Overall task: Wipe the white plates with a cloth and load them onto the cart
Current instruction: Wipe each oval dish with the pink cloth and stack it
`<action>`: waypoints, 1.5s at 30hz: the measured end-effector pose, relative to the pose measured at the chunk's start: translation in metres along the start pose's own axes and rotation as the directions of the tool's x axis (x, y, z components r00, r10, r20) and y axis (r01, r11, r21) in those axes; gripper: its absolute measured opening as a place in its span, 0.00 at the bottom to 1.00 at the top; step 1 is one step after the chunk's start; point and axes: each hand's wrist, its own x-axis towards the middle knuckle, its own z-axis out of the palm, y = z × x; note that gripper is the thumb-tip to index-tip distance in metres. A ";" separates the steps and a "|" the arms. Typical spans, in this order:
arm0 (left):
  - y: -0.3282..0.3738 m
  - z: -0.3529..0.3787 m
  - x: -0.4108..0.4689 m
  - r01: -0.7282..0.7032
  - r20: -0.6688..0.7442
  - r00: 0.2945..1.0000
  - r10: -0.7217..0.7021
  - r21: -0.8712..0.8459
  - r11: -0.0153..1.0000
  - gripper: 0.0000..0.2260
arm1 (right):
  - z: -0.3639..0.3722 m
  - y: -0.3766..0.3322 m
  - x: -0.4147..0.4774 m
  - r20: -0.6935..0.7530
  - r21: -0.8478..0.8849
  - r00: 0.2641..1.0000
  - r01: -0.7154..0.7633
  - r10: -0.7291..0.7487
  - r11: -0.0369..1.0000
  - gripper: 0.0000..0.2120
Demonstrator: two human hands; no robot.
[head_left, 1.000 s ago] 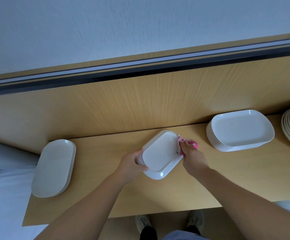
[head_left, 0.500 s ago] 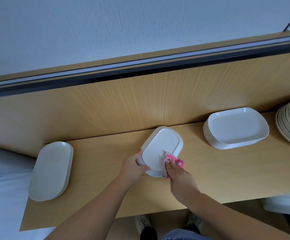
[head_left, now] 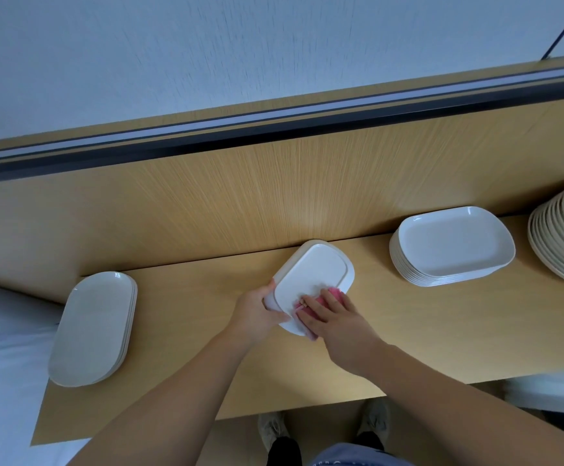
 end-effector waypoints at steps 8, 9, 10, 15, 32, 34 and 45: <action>-0.004 -0.003 0.003 0.002 0.029 1.000 -0.002 -0.003 1.000 0.40 | 0.011 0.033 0.009 0.062 0.060 0.998 -0.004 0.001 0.998 0.41; -0.004 -0.002 0.003 0.002 0.029 1.000 -0.002 -0.006 1.000 0.40 | 0.013 0.042 0.012 0.054 0.091 0.998 -0.027 0.022 0.995 0.39; -0.004 -0.002 0.002 0.002 0.030 1.000 -0.002 -0.008 1.000 0.40 | 0.016 0.051 0.014 0.047 0.115 0.998 -0.049 0.044 0.992 0.37; -0.005 -0.001 0.000 -0.007 0.042 0.999 0.008 -0.020 1.000 0.40 | 0.007 0.083 0.026 0.056 0.217 0.982 -0.187 0.179 0.958 0.30; 0.006 -0.001 0.005 -0.032 0.070 0.997 0.031 0.014 0.999 0.39 | -0.001 0.020 0.042 0.015 -0.028 0.984 0.176 -0.175 0.984 0.36; 0.007 0.001 0.005 -0.032 0.075 0.997 0.032 0.006 0.999 0.38 | -0.001 0.017 0.047 0.002 -0.032 0.988 0.155 -0.155 0.987 0.34; 0.001 0.006 0.001 0.006 0.064 0.998 -0.005 -0.017 1.000 0.40 | -0.008 0.052 0.062 0.102 0.108 0.987 -0.131 0.120 0.985 0.29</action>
